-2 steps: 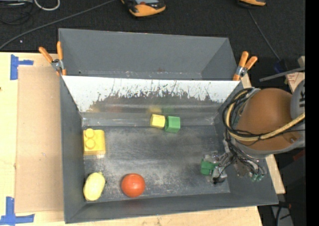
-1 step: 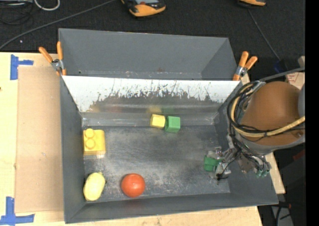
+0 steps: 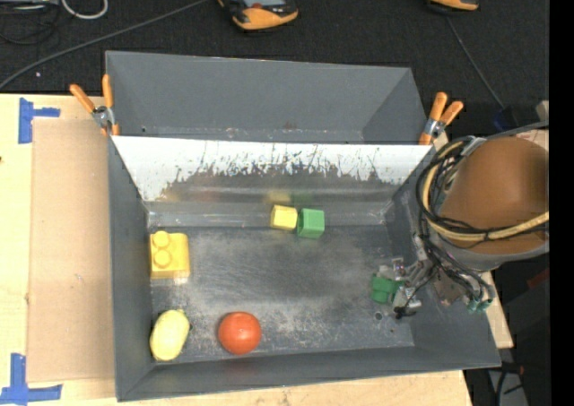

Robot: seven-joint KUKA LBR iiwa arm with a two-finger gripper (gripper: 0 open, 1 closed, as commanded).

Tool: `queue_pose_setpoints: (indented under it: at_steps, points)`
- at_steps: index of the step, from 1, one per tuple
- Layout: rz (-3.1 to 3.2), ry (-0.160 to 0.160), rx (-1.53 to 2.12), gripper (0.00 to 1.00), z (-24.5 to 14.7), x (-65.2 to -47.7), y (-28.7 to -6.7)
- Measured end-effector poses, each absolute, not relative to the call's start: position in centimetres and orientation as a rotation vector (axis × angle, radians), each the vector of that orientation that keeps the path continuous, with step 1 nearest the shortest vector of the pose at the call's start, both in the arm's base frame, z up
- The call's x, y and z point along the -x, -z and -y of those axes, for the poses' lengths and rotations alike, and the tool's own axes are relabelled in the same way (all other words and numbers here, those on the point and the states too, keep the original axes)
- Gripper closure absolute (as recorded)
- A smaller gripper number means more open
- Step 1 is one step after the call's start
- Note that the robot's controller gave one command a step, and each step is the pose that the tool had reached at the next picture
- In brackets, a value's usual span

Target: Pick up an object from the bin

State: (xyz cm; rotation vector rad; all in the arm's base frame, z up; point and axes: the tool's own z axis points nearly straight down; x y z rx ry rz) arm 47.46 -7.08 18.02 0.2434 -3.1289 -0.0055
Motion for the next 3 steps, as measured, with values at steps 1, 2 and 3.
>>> queue_pose_setpoints:
  at_steps: [1, 2, 3]
  points:
    - [3.129, 0.006, -0.245, 1.00, 7.0, -47.5, -18.9]
    - [3.129, 0.006, -0.247, 1.00, 7.0, -47.5, -19.5]
    - [3.130, 0.006, -0.247, 1.00, 6.9, -47.5, -19.9]
